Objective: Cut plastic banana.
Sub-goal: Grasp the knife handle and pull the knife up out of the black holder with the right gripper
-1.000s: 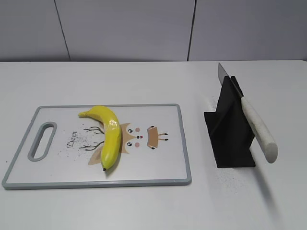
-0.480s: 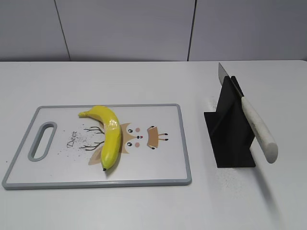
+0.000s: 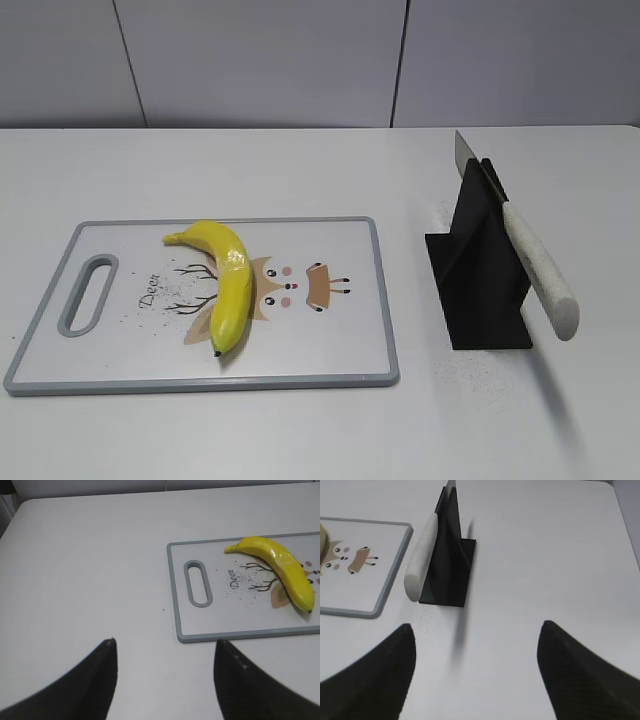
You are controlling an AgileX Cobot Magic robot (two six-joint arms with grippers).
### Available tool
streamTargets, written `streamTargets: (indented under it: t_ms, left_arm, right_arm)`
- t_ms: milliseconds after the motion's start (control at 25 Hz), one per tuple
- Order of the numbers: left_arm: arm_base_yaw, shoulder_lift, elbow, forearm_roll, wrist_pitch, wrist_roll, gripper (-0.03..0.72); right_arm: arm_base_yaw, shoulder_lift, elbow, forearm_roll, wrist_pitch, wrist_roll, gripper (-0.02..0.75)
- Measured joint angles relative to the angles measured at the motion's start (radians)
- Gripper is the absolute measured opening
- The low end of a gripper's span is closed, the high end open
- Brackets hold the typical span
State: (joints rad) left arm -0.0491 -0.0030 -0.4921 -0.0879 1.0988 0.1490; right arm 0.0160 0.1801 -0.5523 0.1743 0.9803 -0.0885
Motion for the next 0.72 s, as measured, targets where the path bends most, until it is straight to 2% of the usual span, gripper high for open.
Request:
streamTargets:
  t_ms: [480,720]
  left_arm:
    - [0.0,0.0,0.0,0.0,0.0,0.0,0.591]
    - [0.0,0.0,0.0,0.0,0.0,0.0,0.591]
  right_arm:
    - [0.0,0.589,-0.232,0.001,-0.039,0.05,0.574]
    - [0.019,0.846,-0.349,0.012,0.032,0.05,0.574]
